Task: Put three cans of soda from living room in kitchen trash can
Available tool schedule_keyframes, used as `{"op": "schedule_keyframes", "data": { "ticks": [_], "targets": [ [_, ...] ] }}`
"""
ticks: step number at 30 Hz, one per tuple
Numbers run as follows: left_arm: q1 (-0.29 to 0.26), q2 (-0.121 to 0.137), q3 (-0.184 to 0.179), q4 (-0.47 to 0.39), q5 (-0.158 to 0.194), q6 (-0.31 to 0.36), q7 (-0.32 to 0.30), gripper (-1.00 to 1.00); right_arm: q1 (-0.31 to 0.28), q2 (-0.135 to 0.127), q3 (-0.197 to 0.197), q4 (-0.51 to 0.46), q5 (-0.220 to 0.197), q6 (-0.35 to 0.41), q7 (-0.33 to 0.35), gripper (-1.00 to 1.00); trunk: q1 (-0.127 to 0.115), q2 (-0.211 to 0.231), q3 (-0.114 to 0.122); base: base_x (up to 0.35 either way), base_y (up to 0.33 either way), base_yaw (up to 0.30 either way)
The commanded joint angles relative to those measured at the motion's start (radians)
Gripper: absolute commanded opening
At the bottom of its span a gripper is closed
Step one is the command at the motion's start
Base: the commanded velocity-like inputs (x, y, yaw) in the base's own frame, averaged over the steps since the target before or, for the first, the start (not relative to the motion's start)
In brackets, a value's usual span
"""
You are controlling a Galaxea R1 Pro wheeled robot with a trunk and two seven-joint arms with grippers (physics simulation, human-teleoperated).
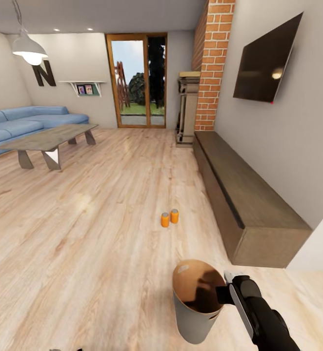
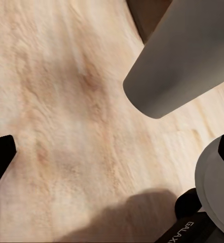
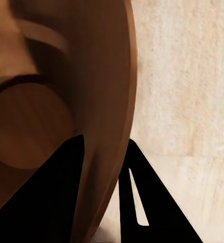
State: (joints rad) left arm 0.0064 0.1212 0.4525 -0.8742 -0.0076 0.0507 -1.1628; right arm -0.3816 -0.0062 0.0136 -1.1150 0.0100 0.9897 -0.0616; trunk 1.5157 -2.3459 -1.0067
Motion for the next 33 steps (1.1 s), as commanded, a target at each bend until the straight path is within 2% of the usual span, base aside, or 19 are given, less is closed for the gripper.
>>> {"op": "schedule_keyframes", "data": {
  "ticks": [1, 9, 21, 33],
  "targets": [
    [0.000, 0.000, 0.000, 0.000, 0.000, 0.000, 0.000, 1.00, 0.000, 0.000, 0.000, 0.000, -0.015, -0.001, 0.002, -1.00, 0.000, 0.000, 0.000, 0.162, 0.284, 0.000],
    [0.000, 0.000, 0.000, 0.000, 0.000, 0.000, 0.000, 1.00, 0.000, 0.000, 0.000, 0.000, -0.015, -0.001, 0.002, -1.00, 0.000, 0.000, 0.001, 0.168, 0.284, -0.030],
    [0.000, 0.000, 0.000, 0.000, 0.000, 0.000, 0.000, 1.00, 0.001, 0.000, 0.000, 0.000, -0.016, -0.002, 0.002, -1.00, 0.000, 0.000, 0.010, 0.154, 0.273, -0.195],
    [0.000, 0.000, 0.001, 0.000, 0.000, 0.000, 0.000, 1.00, 0.003, 0.000, 0.000, 0.000, -0.016, -0.002, 0.002, -1.00, 0.000, 0.000, 0.020, 0.045, 0.030, -0.197]
  ]
}}
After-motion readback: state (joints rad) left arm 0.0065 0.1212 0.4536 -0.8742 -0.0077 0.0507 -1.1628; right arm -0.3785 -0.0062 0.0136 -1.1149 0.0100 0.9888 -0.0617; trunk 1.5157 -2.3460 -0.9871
